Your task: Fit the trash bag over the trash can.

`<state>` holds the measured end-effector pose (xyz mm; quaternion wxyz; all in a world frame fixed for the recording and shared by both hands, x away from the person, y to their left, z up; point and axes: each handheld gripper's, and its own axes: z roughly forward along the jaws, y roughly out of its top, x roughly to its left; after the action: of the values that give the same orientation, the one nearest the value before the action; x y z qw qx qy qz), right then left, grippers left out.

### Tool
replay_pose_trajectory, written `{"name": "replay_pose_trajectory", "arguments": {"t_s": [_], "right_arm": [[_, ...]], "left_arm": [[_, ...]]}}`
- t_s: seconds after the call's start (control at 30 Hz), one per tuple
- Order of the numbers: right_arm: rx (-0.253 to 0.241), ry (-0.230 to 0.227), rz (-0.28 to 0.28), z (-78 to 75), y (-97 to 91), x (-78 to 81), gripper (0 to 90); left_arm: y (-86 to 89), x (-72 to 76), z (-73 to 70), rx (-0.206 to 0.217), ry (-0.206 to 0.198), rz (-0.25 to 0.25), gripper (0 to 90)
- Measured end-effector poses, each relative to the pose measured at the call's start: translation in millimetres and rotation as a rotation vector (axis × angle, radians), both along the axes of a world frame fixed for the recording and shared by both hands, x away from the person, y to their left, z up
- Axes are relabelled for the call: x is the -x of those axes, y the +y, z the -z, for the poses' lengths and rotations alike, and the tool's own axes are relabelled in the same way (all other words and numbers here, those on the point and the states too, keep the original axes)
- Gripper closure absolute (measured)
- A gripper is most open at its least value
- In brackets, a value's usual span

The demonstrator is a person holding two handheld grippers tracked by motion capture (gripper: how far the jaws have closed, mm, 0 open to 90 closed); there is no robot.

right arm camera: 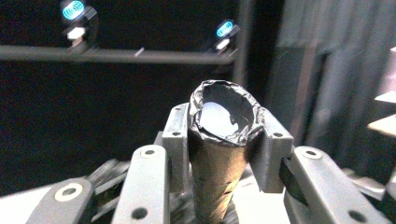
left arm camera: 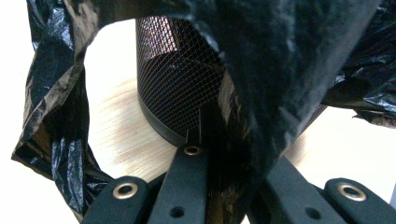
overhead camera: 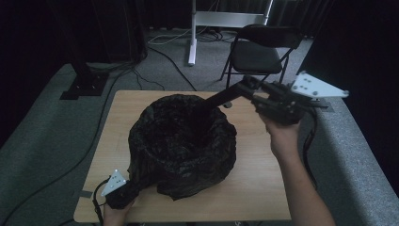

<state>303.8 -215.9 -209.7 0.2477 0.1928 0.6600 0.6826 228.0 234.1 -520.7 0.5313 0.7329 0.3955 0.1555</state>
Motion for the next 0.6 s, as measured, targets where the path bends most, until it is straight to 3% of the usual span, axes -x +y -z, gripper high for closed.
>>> {"name": "replay_pose_trajectory", "arguments": {"t_s": [0.1,0.2,0.3,0.43,0.6], "right_arm": [[-0.031,-0.075,0.125,-5.6,-12.5,5.0,62.9],[-0.002,-0.119,0.249,-7.3,-20.4,6.4,62.8],[0.048,-0.128,0.355,-1.9,-25.8,-0.1,62.8],[0.136,-0.107,0.503,15.7,-32.3,-17.5,62.9],[0.147,-0.009,0.574,40.1,-52.1,-44.7,62.9]], "left_arm": [[0.2,0.2,0.0,-0.002,-0.001,0.0,89.9],[0.6,0.2,-0.2,-0.001,-0.001,-0.001,89.9],[0.1,0.3,-0.3,0.0,-0.002,0.0,89.9],[0.1,0.3,-0.4,-0.001,-0.002,0.0,89.9],[0.2,-0.1,-0.1,-0.002,0.001,-0.001,89.9]]}}
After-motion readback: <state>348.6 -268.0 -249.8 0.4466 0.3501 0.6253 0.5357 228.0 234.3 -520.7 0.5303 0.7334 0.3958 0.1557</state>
